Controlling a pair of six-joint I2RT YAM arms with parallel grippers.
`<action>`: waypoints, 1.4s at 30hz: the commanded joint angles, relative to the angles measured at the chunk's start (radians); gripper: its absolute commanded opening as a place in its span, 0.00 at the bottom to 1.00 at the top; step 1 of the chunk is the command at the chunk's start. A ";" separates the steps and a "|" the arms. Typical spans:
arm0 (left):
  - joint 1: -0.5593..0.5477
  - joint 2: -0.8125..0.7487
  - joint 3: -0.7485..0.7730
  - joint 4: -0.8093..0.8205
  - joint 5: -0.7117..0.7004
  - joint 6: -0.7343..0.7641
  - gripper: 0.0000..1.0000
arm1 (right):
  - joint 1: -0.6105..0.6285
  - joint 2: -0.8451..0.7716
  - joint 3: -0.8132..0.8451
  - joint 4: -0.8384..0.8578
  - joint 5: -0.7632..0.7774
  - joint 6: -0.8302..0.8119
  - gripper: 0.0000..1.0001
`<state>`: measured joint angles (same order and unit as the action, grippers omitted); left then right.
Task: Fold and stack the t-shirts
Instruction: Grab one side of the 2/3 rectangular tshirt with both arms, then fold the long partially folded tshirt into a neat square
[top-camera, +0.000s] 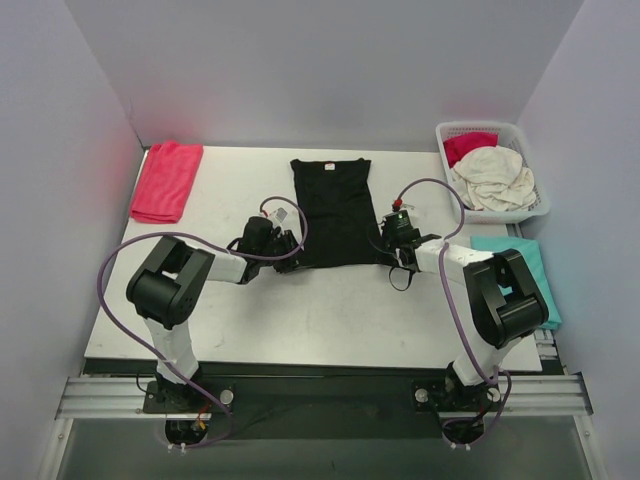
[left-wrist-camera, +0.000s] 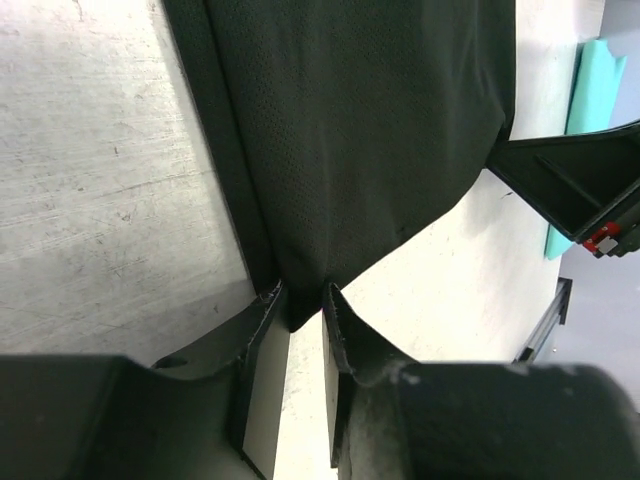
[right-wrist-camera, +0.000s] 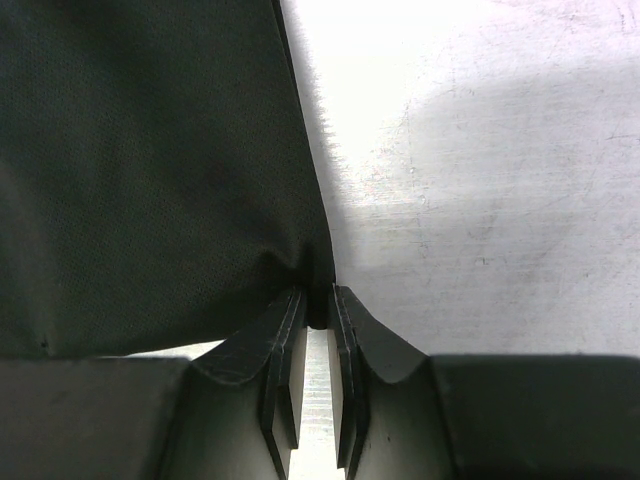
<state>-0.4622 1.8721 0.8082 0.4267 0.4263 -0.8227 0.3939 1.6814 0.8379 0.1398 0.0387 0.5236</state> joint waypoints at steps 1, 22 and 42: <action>-0.003 0.005 -0.004 -0.031 -0.069 0.054 0.29 | 0.005 0.026 0.007 -0.026 0.017 0.003 0.15; -0.003 -0.046 -0.043 -0.172 -0.228 0.145 0.00 | 0.039 -0.057 -0.072 -0.066 0.039 0.033 0.00; -0.079 -0.514 -0.334 -0.327 -0.377 0.109 0.00 | 0.408 -0.463 -0.325 -0.285 0.239 0.300 0.00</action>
<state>-0.5205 1.4548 0.5018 0.2066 0.1402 -0.7097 0.7540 1.2823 0.5320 -0.0109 0.1444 0.7471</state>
